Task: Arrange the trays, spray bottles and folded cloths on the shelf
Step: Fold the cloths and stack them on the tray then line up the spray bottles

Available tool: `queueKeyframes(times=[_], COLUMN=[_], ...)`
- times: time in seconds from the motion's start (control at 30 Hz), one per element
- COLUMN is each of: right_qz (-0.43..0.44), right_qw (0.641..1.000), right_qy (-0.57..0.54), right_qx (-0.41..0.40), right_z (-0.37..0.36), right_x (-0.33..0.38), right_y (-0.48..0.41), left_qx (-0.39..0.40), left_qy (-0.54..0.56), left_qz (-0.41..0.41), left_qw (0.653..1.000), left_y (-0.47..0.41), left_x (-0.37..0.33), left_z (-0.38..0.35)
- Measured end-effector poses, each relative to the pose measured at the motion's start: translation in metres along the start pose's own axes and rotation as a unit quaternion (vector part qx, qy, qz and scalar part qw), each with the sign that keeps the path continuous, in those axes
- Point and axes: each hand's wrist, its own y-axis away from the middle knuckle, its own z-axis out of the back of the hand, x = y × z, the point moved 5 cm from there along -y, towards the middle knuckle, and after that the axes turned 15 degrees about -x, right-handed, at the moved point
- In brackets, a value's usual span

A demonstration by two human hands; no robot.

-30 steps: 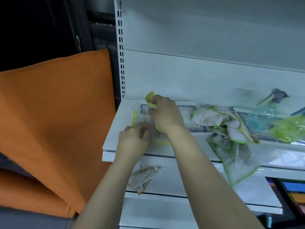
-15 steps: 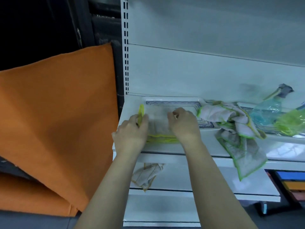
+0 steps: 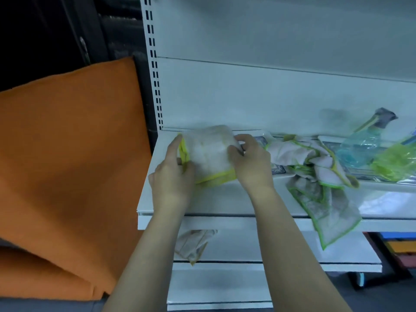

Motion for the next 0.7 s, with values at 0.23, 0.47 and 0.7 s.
queueKeyframes(times=[0.23,0.47,0.7], right_qz=[0.012,-0.004,0.037], right_qw=[1.0,0.973,0.98], right_qy=[0.014,0.124,0.111], right_qx=[0.019,0.196,0.162], right_z=[-0.012,-0.042,-0.022], right_x=[-0.004,-0.049,-0.046], right_y=[-0.05,-0.038,-0.026], left_qx=[-0.022,-0.041,0.05], left_qy=[-0.01,-0.175,-0.195], left_qz=[-0.014,-0.064,0.009], left_qw=[1.0,0.982,0.98], left_y=[-0.03,-0.007,0.014], left_x=[-0.025,0.0,0.01], left_z=[-0.027,-0.041,-0.046])
